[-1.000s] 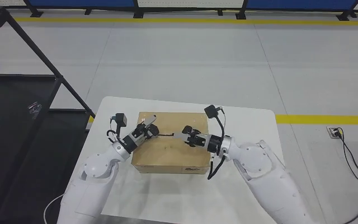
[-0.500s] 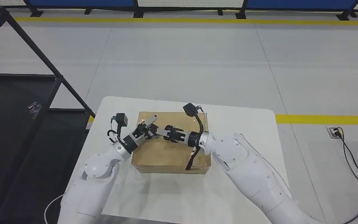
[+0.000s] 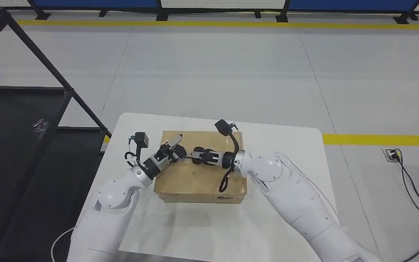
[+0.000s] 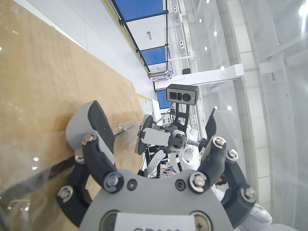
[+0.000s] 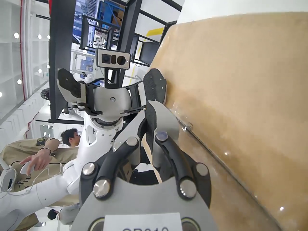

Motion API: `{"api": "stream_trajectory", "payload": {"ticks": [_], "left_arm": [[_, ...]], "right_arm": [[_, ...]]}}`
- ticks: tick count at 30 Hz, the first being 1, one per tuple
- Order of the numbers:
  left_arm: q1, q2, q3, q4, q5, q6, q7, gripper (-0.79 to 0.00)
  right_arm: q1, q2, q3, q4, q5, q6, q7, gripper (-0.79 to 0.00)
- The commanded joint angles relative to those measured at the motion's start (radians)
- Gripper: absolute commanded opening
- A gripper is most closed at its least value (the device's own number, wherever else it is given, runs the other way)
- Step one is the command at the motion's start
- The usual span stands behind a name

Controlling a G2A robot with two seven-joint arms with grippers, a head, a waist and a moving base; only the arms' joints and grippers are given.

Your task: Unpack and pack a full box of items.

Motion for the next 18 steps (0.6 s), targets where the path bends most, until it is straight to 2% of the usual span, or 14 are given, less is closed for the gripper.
{"api": "stream_trajectory", "payload": {"ticks": [1, 18], "left_arm": [[-0.001, 0.000, -0.001, 0.001, -0.001, -0.001, -0.001, 0.000], [0.011, 0.003, -0.018, -0.011, -0.003, -0.006, 0.002, 0.000]], "right_arm": [[-0.002, 0.002, 0.001, -0.007, -0.022, 0.023, 0.008, -0.785], [-0.055, 0.038, 0.066, -0.142, -0.206, 0.222, 0.052, -0.785]]}}
